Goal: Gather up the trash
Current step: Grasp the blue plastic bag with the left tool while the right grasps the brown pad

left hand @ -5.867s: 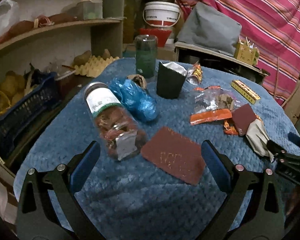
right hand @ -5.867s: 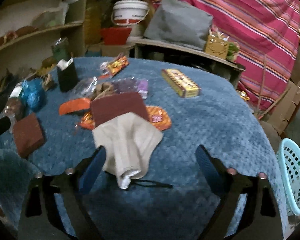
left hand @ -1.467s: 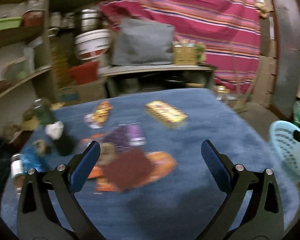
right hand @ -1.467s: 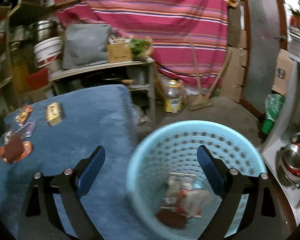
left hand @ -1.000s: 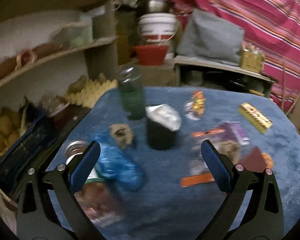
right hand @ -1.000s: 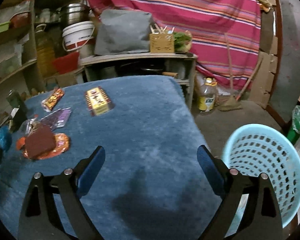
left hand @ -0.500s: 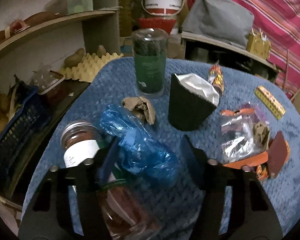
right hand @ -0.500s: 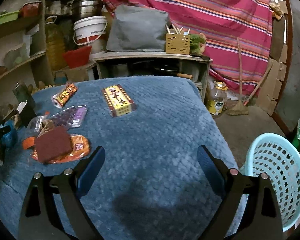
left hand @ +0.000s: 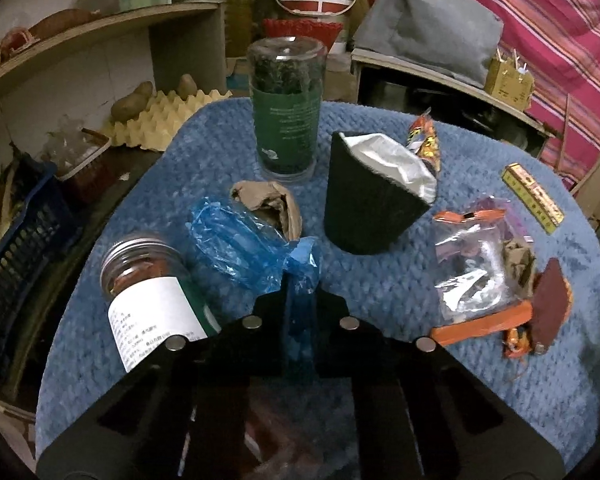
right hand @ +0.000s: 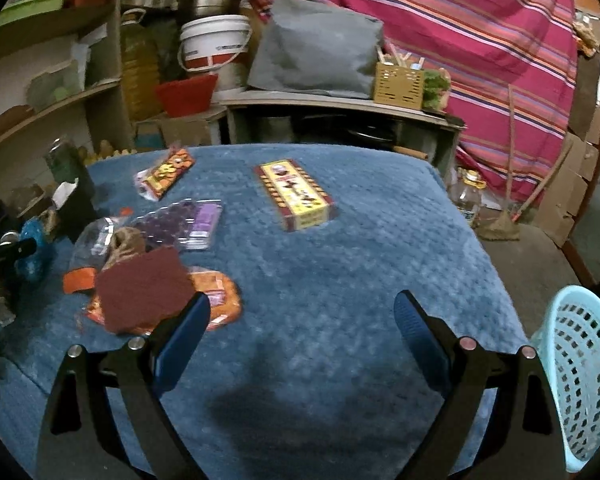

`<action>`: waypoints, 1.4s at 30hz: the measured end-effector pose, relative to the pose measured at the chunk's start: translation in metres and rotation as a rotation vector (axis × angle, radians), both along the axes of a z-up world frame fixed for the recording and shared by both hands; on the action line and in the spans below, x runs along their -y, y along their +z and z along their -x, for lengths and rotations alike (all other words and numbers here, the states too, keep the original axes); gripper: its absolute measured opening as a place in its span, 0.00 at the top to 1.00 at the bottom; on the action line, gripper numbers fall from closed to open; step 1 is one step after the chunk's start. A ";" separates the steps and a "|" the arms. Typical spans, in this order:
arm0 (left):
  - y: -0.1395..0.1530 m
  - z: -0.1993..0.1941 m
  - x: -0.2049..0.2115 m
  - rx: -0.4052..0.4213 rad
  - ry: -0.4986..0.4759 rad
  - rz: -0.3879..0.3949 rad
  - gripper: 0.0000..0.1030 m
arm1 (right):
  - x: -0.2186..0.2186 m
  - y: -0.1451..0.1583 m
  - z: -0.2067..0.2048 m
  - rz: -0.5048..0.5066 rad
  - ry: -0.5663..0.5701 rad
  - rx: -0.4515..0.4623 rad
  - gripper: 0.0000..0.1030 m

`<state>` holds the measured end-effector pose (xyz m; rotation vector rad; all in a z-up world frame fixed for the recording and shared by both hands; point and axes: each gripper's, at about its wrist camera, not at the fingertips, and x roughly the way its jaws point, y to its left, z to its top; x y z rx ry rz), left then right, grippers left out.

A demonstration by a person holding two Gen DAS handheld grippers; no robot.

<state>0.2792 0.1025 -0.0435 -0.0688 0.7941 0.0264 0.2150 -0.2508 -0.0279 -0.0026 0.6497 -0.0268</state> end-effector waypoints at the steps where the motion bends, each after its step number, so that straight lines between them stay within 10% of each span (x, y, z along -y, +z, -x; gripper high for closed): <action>1: 0.004 0.004 0.003 0.011 -0.008 0.000 0.96 | -0.004 0.000 -0.001 0.001 0.008 0.000 0.11; 24: 0.020 0.080 0.030 0.124 -0.103 0.028 0.96 | -0.102 -0.026 -0.025 0.038 0.223 -0.112 0.07; 42: 0.026 0.071 0.049 0.127 -0.112 -0.006 0.96 | -0.073 -0.019 -0.029 -0.051 0.244 -0.147 0.18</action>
